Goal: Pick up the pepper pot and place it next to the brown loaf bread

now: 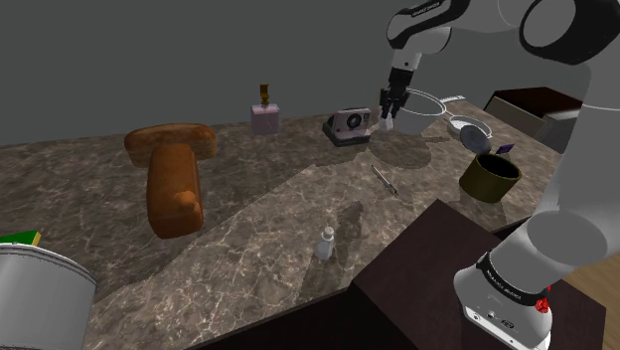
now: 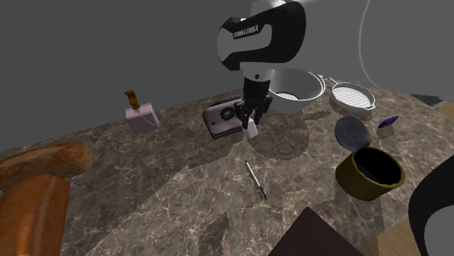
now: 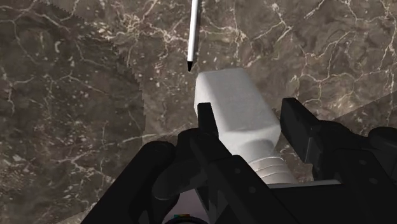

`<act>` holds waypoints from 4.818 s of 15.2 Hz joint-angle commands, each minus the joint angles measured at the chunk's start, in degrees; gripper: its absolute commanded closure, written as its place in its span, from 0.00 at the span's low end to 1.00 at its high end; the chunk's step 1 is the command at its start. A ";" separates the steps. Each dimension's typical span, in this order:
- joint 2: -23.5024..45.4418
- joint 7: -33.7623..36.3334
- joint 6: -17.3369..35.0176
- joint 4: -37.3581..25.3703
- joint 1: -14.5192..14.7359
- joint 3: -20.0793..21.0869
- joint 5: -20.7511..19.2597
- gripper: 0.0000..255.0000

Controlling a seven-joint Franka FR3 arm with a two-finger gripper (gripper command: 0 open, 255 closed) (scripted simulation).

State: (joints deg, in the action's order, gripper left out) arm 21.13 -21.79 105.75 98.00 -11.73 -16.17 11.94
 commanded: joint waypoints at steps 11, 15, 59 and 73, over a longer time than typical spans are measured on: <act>-3.85 4.74 -4.68 -1.54 2.72 1.01 -0.82 1.00; -5.34 9.57 -3.36 0.52 6.03 2.85 -0.61 1.00; 26.77 53.52 -8.99 -45.71 34.06 17.58 0.15 1.00; 28.14 51.55 0.52 -37.38 34.23 17.56 0.57 1.00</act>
State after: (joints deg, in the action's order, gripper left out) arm 48.93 29.90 105.76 60.45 22.52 1.39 12.48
